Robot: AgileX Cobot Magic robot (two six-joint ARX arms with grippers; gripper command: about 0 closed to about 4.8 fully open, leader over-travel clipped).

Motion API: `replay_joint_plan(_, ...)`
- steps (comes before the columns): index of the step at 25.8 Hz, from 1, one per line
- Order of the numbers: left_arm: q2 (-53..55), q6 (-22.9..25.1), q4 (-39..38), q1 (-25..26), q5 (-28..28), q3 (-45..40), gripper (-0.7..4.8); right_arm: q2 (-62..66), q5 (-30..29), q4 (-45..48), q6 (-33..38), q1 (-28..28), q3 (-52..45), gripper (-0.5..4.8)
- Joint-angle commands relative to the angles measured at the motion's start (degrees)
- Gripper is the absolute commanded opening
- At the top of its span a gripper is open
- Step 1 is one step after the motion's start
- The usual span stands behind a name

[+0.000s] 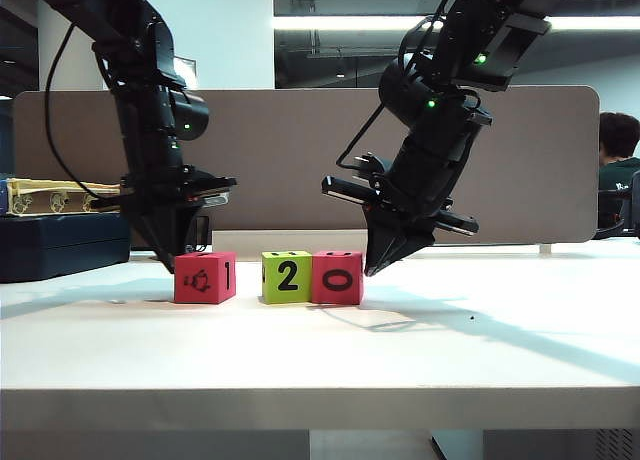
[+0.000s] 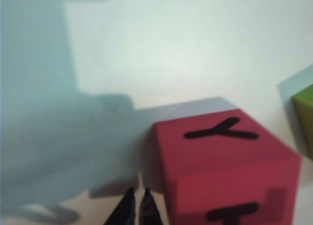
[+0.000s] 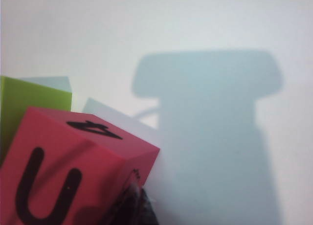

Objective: Select the appropriate blocks from the scattered letter blocks on the table and arrange them in a row to spell out "THU".

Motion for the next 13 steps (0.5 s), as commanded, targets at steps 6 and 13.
replay_joint_plan(6,0.0,-0.4,1.6,-1.6,1.5,0.2,0.16,-0.3,-1.9,0.6,0.2,0.4,0.2,-0.09)
replay_joint_plan(13,0.0,-0.4,3.1,-3.8,3.9,0.2,0.16,-0.3,-5.1,1.3,0.2,0.7,0.2,-0.09)
